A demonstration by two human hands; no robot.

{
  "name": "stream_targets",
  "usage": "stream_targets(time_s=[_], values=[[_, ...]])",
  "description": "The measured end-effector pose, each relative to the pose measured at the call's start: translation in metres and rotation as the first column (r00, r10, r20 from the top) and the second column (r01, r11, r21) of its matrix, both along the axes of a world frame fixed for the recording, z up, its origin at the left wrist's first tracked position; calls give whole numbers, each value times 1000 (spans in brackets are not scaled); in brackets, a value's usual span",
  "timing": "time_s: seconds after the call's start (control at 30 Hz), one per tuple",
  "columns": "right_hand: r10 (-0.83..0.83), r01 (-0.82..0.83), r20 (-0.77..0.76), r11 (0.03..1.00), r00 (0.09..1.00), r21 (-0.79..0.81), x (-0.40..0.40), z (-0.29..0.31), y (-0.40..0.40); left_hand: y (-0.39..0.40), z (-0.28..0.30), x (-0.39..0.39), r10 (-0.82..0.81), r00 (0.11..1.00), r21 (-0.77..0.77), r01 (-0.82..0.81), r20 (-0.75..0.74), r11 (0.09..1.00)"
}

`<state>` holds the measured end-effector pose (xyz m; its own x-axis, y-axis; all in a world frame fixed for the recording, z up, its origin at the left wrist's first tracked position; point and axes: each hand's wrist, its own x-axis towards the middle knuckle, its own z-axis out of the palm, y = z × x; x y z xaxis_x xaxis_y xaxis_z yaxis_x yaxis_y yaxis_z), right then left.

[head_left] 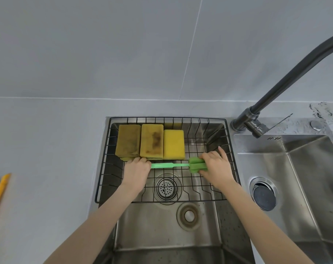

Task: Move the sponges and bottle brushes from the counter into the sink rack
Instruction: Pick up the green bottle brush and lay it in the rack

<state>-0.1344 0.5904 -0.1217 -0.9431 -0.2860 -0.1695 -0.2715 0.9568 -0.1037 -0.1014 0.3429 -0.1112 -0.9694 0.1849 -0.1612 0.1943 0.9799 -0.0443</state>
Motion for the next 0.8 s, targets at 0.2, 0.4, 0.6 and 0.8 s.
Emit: stream_targets(time_s=[0.2,0.4,0.6,0.8], values=[[-35,34,-36,999,999,-19,1,-5,0,3,0,-4,8,1000,27,-9,21,1000],[-27,25,-60,999,998,-36,3,1,2,1,-5,-3,-14,1000,7,14,-27,1000],[-15,14,-25,1000,1000,-17,12,7,9,-1,-16,1,-65,997,-28,67,44,997],[-11,10,29,999,1000,50,18,1,8,-1,-21,1,-26,985,-50,35,169,998]])
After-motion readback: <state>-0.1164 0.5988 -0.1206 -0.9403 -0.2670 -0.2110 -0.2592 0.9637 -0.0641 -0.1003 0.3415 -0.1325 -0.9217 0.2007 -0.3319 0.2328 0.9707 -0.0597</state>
